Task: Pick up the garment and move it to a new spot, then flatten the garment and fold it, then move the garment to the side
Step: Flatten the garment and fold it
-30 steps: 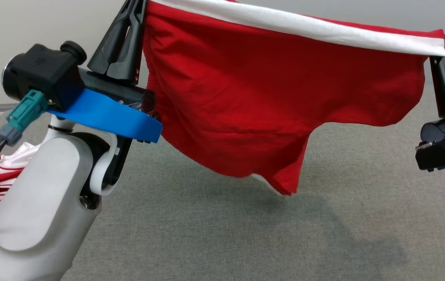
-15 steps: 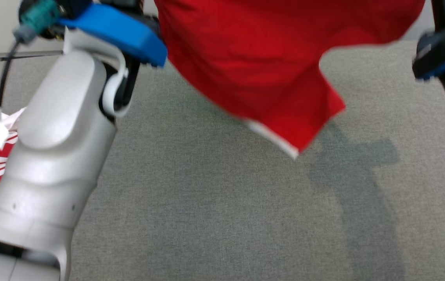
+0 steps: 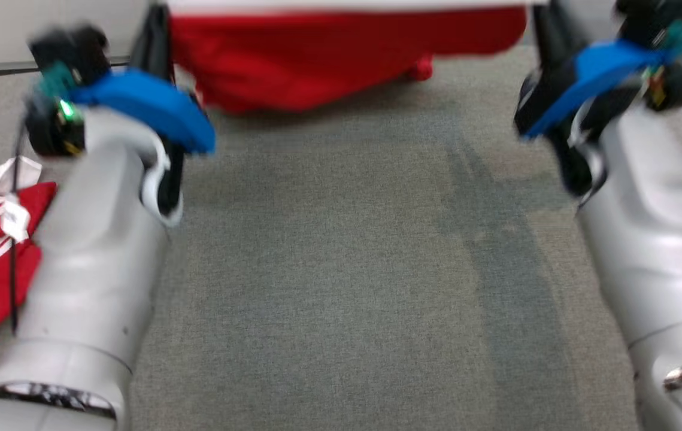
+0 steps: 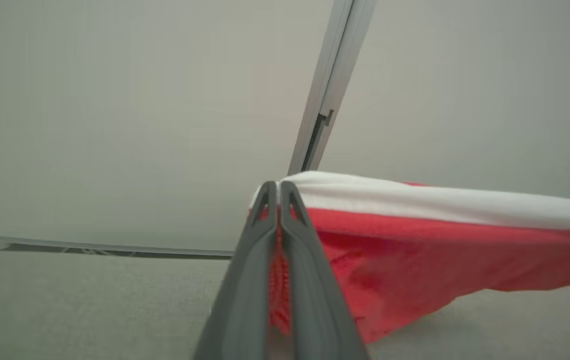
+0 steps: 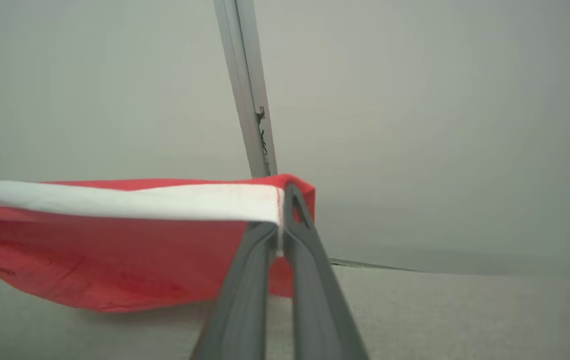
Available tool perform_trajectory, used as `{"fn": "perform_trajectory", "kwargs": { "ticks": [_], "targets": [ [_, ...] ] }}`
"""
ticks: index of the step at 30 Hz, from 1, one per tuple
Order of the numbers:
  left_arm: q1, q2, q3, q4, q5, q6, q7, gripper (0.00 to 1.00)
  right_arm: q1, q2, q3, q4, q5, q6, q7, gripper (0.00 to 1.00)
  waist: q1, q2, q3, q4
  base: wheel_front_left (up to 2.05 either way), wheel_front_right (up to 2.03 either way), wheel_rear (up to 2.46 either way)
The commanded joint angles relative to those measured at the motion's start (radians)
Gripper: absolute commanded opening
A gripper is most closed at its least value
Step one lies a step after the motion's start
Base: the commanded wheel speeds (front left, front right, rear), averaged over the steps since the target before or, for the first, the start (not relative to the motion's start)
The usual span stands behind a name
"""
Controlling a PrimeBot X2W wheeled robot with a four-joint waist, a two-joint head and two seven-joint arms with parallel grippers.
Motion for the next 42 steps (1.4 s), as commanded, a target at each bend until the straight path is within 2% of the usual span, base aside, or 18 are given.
{"fn": "perform_trajectory", "kwargs": {
  "ticks": [1,6,12,20,23,24,27,32,36,39,42],
  "targets": [
    [0.049,-0.012,0.020,0.035,-0.003,-0.007,-0.004,0.00,0.054,0.006,0.019,0.067,0.021,-0.002,-0.028,0.00,-0.0001,-0.0003,0.016,0.008,0.00,0.00,0.00],
    [0.179,-0.046,0.033,0.051,0.020,-0.027,-0.005,0.00,0.176,0.027,0.092,0.171,0.068,-0.002,-0.078,0.00,-0.0001,-0.0003,0.039,0.022,0.00,0.00,0.00],
    [0.396,-0.046,0.065,-0.076,0.092,-0.037,-0.005,0.00,0.370,0.011,0.156,0.118,0.131,-0.002,-0.108,0.00,-0.0001,-0.0003,0.015,0.019,0.00,0.00,0.00],
    [0.726,-0.018,0.169,-0.385,0.174,-0.022,-0.005,0.00,0.697,-0.093,0.115,-0.214,0.134,-0.003,-0.109,0.00,-0.0001,-0.0003,-0.074,0.018,0.00,0.00,0.00],
    [0.839,-0.003,0.183,-0.488,0.184,-0.002,-0.005,0.00,0.825,-0.119,0.083,-0.348,0.118,-0.004,-0.110,0.00,-0.0001,-0.0003,-0.106,0.016,0.00,0.00,0.00],
    [0.839,-0.003,0.183,-0.488,0.184,-0.002,-0.005,0.00,0.825,-0.119,0.083,-0.348,0.118,-0.004,-0.110,0.00,-0.0001,-0.0003,-0.106,0.016,0.00,0.00,0.00],
    [0.935,0.016,0.188,-0.612,0.183,0.029,0.035,0.00,0.945,-0.133,0.039,-0.493,0.091,-0.004,-0.072,0.00,-0.0001,-0.0003,-0.134,0.012,0.00,0.00,0.00],
    [1.109,0.045,0.181,-0.881,0.177,0.089,0.189,0.00,1.137,-0.102,-0.073,-0.770,0.037,-0.007,0.070,0.00,-0.0001,-0.0003,-0.167,0.009,0.00,0.00,0.00],
    [1.202,0.051,0.166,-1.074,0.171,0.124,0.303,0.00,1.235,-0.070,-0.136,-0.969,-0.010,-0.007,0.196,0.00,-0.0001,-0.0003,-0.174,0.005,0.00,0.00,0.00],
    [1.227,0.050,0.158,-1.146,0.162,0.137,0.348,0.00,1.253,-0.062,-0.165,-1.043,-0.023,-0.007,0.260,0.00,-0.0001,-0.0003,-0.167,0.008,0.00,0.00,0.00],
    [1.198,0.047,0.147,-1.157,0.149,0.125,0.372,0.00,1.209,-0.072,-0.186,-1.045,-0.026,-0.007,0.293,0.00,-0.0001,-0.0003,-0.143,0.019,0.00,0.00,0.00]
  ]
}}
